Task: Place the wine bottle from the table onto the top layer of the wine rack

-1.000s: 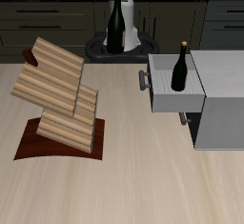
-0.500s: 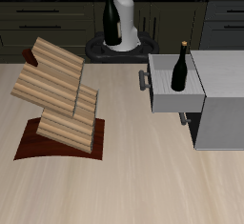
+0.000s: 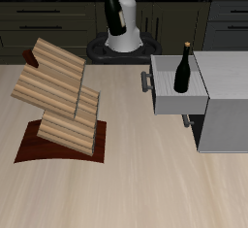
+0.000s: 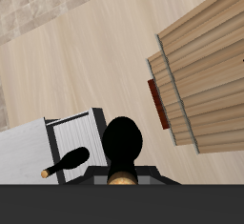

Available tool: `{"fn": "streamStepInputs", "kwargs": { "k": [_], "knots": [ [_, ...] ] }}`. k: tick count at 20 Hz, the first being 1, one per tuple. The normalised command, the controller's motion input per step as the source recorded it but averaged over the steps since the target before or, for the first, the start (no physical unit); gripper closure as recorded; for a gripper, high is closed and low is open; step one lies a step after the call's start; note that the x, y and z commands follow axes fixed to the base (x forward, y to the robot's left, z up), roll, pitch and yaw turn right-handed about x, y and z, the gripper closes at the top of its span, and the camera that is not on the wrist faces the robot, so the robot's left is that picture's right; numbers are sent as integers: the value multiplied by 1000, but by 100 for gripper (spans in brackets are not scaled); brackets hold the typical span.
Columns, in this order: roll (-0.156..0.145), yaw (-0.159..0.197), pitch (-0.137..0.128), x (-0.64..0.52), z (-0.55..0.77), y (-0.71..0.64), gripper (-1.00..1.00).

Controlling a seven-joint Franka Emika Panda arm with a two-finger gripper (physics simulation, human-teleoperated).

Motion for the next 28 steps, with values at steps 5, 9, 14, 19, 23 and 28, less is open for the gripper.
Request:
{"fn": "streamStepInputs", "kwargs": {
  "k": [5,9,14,19,23,28],
  "knots": [
    [57,-9,34,-157,164,-60,100],
    [28,-19,16,-79,181,-102,100],
    [15,-6,47,2,205,-138,100],
    [-11,-7,17,55,119,-82,100],
    [11,-23,52,71,32,-71,100],
    [9,-38,56,61,-13,-73,100]
  ]
}}
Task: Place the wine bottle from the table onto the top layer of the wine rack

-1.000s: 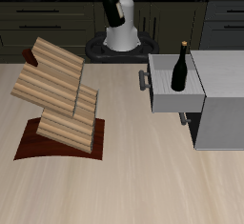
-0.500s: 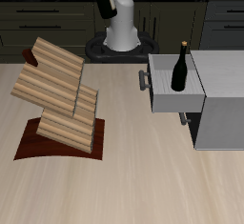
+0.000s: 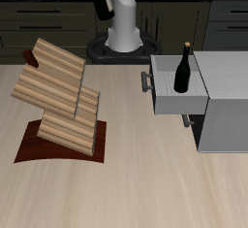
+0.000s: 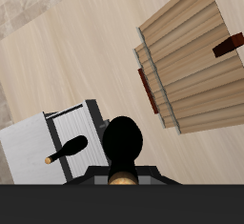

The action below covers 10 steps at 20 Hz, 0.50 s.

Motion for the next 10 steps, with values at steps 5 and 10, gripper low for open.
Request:
{"fn": "streamStepInputs", "kwargs": {
  "k": [5,10],
  "knots": [
    [131,-26,17,33,74,-12,100],
    [28,-53,12,102,65,-132,100]
  ]
}}
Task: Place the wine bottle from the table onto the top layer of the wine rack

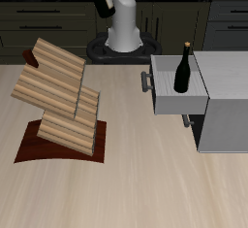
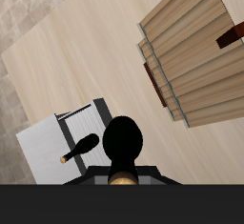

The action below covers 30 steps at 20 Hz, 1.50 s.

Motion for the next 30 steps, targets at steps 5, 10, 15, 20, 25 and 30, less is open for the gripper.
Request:
{"fn": "streamStepInputs", "kwargs": {
  "k": [5,10,15,20,25,30],
  "knots": [
    [70,-55,43,65,90,-78,100],
    [35,-37,21,43,45,-74,100],
    [-10,-69,69,129,-65,-118,100],
    [-15,-43,-5,84,124,-163,100],
    [-42,-43,-6,99,136,-209,100],
    [-62,1,5,94,67,-183,100]
  ]
}}
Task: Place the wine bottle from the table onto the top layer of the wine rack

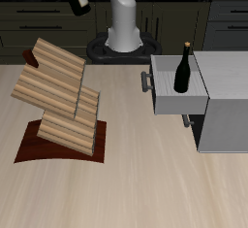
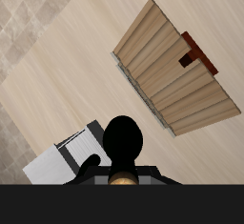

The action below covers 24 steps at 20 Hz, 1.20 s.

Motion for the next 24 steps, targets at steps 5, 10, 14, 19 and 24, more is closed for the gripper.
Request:
{"fn": "streamStepInputs", "kwargs": {
  "k": [5,10,14,19,24],
  "knots": [
    [-20,-44,19,68,-40,-47,100],
    [5,-5,32,88,-111,110,100],
    [44,-5,24,109,-101,261,100],
    [44,-4,14,151,-212,239,100],
    [-7,-25,14,157,-97,-37,100]
  ]
}}
